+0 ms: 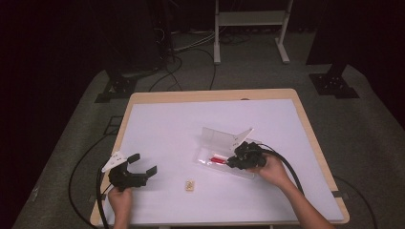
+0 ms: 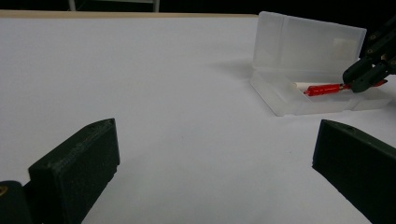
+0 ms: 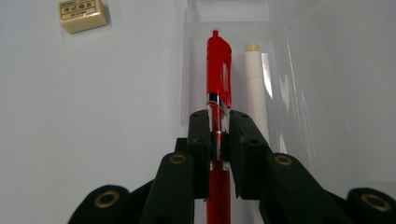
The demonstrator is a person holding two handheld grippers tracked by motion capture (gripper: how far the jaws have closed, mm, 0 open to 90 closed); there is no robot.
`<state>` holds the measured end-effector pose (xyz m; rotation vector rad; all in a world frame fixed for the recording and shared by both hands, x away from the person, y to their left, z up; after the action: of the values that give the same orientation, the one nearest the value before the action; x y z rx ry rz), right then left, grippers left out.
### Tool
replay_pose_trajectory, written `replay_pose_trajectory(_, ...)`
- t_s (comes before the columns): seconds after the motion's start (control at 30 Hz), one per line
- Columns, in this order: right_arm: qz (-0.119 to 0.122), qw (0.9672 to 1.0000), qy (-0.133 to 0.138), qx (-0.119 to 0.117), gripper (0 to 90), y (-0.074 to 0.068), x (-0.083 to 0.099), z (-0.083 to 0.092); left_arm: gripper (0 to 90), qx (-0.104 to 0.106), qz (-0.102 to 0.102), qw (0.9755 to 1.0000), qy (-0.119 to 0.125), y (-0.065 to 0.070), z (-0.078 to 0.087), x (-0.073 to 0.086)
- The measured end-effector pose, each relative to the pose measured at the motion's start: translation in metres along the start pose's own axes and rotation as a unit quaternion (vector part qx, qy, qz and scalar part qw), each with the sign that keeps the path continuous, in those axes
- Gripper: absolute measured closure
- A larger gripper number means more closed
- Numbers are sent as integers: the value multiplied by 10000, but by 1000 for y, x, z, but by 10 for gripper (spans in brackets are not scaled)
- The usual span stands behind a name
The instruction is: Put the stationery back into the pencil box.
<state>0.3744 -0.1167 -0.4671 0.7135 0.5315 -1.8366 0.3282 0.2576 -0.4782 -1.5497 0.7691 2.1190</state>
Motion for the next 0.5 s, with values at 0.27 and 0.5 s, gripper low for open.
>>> replay_pose_trajectory(0.27, -100, 9999, -61, -45, 780, -1, 7, -5, 0, 6, -21, 10000, -4, 0, 0, 0)
replay_pose_trajectory(0.5, -102, 9999, -71, -67, 779, 0, 8, -6, 0, 6, -19, 10000, -4, 0, 0, 0)
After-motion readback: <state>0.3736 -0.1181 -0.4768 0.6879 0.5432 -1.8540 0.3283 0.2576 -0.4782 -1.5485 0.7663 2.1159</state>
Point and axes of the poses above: each handheld gripper's, and its own axes: z roughly backward along the jaws, x roughly out of its underside, y roughly to its right, the point moved 4 cm from there along -z, roughly forward along the jaws, and after that the axes turned 8 degrees about y, right-handed, at the moved point
